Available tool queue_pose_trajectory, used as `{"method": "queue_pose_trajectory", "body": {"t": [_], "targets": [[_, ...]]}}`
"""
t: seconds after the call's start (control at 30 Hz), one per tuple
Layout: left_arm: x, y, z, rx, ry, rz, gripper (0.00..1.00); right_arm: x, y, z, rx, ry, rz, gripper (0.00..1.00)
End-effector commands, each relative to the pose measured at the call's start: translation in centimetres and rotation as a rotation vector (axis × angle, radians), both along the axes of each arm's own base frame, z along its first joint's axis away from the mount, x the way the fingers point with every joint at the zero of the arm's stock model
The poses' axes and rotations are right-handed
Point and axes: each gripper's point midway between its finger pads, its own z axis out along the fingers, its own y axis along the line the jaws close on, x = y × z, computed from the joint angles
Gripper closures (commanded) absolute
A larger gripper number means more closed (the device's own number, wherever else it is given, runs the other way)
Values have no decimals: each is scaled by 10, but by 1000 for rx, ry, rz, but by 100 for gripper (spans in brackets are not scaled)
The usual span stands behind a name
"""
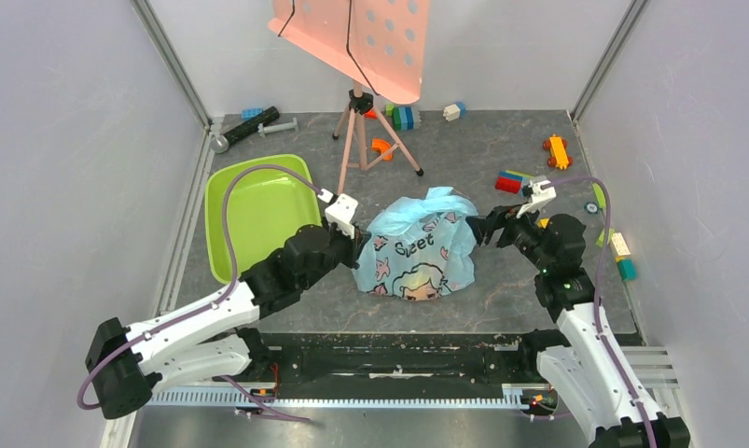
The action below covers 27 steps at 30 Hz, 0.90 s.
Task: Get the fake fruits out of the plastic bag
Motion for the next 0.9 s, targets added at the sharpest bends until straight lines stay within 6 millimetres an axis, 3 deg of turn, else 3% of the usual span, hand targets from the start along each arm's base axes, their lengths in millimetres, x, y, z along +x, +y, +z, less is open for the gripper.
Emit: {"method": "queue_pose_trajectory", "body": {"t": [0.0,0.17,0.3,0.5,0.87], "targets": [[5,-7,45,-34,-87,-52,98,-6,26,60,-176,-332,257,20],[3,-11,57,-49,-98,-87,98,-13,43,95,-275,-562,396,21],[-1,-13,50,-29,-75,-117,98,-16,46,117,-446,-744,457,20],[-4,-22,42,-21,-53,-160,98,-22,63,101,-678,-806,742,23],[-4,-25,44,-22,-58,-172,98,-12,91,89,-861,-837,920,30]]}}
